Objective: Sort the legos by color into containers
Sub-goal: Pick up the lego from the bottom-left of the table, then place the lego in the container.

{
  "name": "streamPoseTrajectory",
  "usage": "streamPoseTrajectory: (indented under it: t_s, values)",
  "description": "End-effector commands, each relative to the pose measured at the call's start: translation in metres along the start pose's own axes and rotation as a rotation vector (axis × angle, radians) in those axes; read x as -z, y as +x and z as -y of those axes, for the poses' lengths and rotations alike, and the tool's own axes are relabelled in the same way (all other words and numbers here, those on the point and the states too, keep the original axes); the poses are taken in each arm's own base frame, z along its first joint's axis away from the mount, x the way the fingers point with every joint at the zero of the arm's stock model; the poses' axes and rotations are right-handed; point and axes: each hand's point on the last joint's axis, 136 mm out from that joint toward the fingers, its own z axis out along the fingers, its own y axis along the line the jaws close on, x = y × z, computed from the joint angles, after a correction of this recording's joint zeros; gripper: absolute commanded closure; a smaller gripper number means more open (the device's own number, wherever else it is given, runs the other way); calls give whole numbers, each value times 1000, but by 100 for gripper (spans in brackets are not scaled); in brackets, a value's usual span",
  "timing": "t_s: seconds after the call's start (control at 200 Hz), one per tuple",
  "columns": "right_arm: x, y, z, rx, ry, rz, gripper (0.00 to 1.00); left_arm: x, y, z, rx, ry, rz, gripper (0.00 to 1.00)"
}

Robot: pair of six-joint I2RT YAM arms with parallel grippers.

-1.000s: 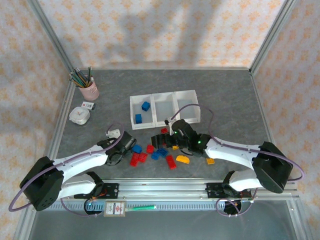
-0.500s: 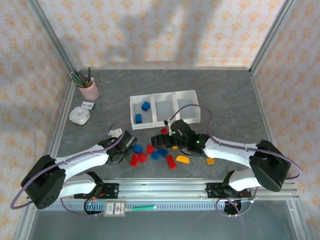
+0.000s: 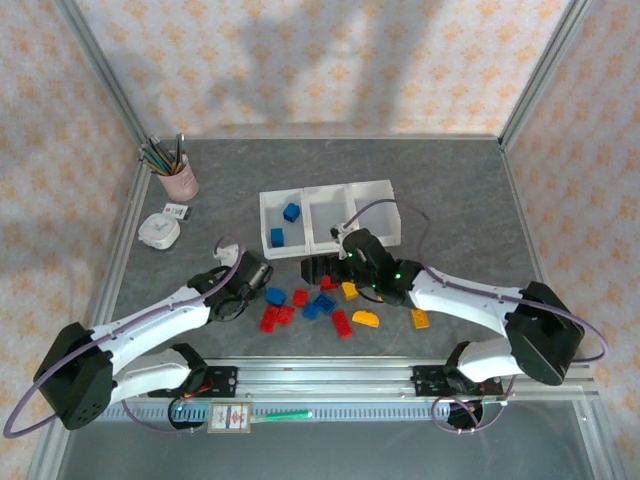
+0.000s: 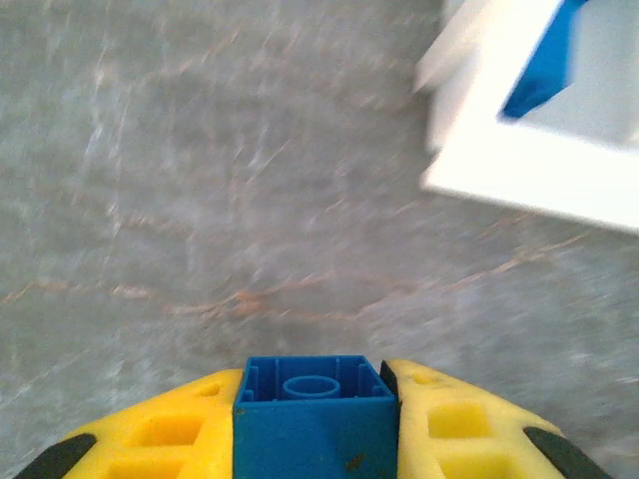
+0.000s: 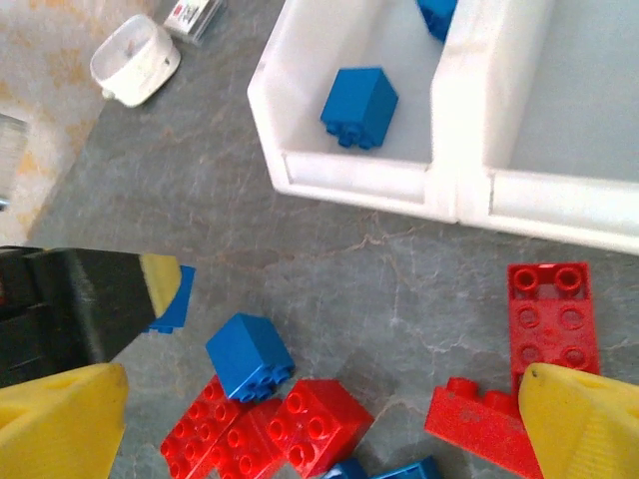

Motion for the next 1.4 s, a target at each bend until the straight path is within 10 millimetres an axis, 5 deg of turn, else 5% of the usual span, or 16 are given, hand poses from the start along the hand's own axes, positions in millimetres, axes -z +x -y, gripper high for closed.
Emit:
streamPoseTrajectory:
  t_s: [0.0, 0.25, 0.621, 1.031, 1.396]
  values:
    - [13, -24, 5, -59, 24, 67, 0, 12, -31, 16, -22, 22, 94, 69]
    - [22, -34, 23, -102, 65, 117, 0, 0, -78, 69, -91, 45, 147, 69]
    - [34, -52, 24, -114, 76, 188, 0, -59, -108, 114, -136, 57, 88, 70]
    - [32, -59, 20, -111, 61, 202, 0, -88, -110, 122, -190, 28, 70, 56]
    - [26, -57, 18, -91, 62, 164, 0, -60, -115, 122, -171, 95, 83, 51]
